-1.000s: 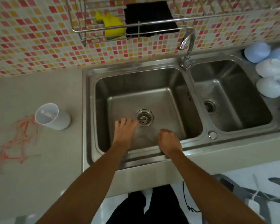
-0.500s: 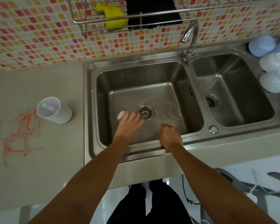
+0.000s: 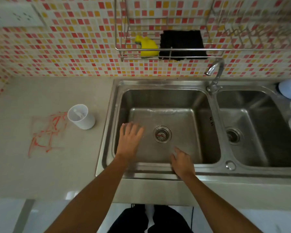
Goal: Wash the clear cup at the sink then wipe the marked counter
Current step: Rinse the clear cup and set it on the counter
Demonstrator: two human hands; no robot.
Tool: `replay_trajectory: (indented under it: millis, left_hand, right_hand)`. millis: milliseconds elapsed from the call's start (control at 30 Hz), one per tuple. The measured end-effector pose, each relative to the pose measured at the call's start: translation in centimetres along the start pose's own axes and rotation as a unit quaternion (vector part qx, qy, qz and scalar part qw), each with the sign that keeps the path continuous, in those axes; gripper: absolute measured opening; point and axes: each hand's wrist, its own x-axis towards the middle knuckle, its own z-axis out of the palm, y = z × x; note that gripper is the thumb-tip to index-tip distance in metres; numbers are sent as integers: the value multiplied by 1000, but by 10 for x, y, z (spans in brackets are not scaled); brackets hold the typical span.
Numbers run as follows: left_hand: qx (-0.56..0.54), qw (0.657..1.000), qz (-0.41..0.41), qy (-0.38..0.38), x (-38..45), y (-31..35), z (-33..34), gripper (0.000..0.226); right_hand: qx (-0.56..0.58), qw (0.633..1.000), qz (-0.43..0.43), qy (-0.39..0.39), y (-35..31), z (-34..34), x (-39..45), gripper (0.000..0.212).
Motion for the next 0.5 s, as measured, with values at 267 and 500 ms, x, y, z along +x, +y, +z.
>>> replay_trajectory:
  millis: [267,500]
  left_hand:
    - [-221,935,-230,156,-36,-52,-30,74]
    - [-301,882,-320,174,-79,-113,-40,87]
  right_hand:
    - [225,974,27,-28,-43,-7,22,68]
    - [249,965,-60,-55,-147,21,43,66]
